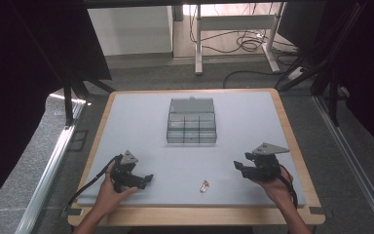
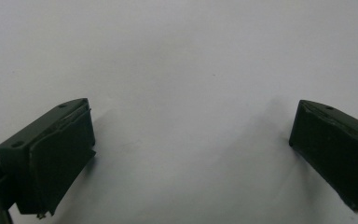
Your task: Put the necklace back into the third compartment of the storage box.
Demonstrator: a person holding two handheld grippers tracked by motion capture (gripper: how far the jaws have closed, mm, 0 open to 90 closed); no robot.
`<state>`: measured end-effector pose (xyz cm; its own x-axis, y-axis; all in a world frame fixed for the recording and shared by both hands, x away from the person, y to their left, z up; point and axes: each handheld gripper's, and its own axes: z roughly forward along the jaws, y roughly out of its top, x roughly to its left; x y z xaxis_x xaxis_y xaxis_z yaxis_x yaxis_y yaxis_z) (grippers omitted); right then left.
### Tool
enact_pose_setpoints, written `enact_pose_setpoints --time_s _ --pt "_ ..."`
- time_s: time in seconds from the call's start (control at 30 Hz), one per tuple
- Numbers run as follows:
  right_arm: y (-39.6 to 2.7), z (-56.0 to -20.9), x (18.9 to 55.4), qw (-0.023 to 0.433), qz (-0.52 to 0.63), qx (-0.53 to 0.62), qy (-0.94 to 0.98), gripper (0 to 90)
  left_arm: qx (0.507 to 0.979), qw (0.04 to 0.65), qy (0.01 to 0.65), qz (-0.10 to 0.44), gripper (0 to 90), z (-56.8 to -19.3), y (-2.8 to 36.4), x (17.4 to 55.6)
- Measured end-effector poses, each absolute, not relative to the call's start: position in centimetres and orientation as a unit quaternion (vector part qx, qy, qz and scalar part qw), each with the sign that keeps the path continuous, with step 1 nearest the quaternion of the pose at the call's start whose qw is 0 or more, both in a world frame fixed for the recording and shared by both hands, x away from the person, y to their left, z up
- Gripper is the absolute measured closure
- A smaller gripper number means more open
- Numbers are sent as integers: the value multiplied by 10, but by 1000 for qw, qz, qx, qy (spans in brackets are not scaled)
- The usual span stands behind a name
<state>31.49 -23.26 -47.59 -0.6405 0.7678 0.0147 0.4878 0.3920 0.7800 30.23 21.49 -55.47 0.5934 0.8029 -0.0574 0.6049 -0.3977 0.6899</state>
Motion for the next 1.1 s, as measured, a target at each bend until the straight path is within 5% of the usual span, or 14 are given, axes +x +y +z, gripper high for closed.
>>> enact_pose_setpoints --time_s 1.1 --pt "-167 -486 299 91 364 300 877 582 823 344 428 144 0 -555 215 302"
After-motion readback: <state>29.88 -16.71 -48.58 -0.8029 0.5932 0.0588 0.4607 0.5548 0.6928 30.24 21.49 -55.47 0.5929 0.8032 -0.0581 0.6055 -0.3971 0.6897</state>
